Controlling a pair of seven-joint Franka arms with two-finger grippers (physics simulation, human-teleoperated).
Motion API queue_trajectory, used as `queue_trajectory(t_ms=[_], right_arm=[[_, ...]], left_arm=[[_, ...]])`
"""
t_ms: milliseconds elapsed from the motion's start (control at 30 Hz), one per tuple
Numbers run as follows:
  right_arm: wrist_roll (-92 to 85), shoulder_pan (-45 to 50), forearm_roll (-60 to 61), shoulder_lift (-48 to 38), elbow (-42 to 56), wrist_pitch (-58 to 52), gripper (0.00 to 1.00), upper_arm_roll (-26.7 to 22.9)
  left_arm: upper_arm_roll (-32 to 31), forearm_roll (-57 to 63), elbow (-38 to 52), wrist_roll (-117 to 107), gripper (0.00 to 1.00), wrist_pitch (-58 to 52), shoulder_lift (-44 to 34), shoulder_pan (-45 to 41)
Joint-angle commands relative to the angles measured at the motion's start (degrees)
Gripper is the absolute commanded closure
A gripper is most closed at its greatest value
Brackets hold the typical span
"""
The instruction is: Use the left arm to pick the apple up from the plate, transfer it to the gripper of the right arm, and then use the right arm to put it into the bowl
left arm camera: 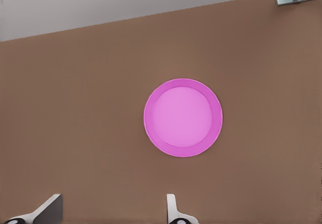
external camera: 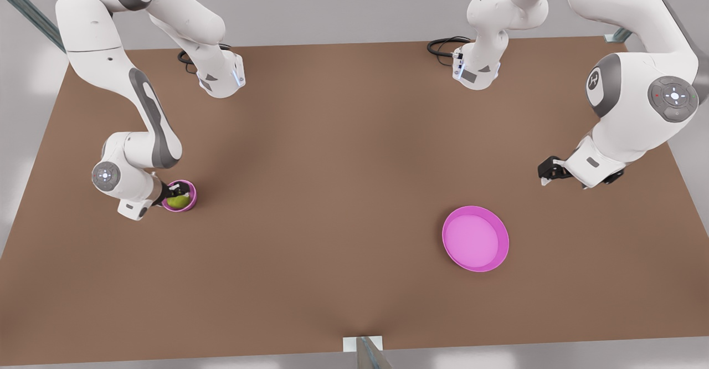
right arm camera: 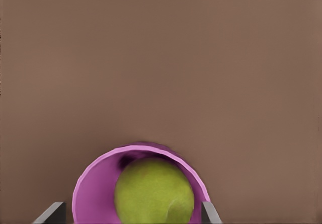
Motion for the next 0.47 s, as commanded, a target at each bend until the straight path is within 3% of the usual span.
queue_trajectory(t_ms=[0, 67, 100, 167, 300, 367, 400, 433], right_arm=[[2.8, 0.6, 0.1, -0.8, 5.7, -8.9, 0.0, 0.2], [2.8, 1.9, -0.1, -0.6, 28.7, -27.6, 0.0, 6.0], [2.8, 4.7, -0.1, -0.4, 36.5, -35.9, 0.0, 6.1], [4.8, 6.8, 0.1, -0.1, 42.7, -37.0, 0.0, 6.1], [11.5, 7.3, 0.0, -0.4, 42.6, -37.0, 0.0, 6.5], [20.2, 11.9, 1.4, -8.2, 39.4, -37.1, 0.0, 0.5], [28.6, 18.2, 2.3, -14.5, 33.3, -36.9, 0.0, -7.0], [27.5, 24.1, 3.2, -15.1, 32.5, -36.5, 0.0, -14.8]], left_arm=[[0.0, -0.2, 0.0, -5.4, 0.0, -0.1, -0.1, 0.0], [0.0, -0.2, 0.0, -5.4, 0.0, -0.1, -0.2, 0.0], [0.0, -0.1, 0.1, -5.4, 0.0, -0.1, -0.2, 0.0], [0.1, 0.0, 0.1, -5.3, 0.0, 0.1, -0.1, 0.0], [0.1, 0.0, 0.2, -5.5, 0.0, 0.3, 0.0, 0.0], [0.1, 0.0, 0.2, -5.5, 0.0, 0.3, 0.1, 0.0], [0.1, 0.0, 0.5, -5.5, 0.0, 0.7, 0.5, 0.0], [0.0, 0.0, 1.3, -5.5, 0.0, 0.6, 1.1, 0.0]])
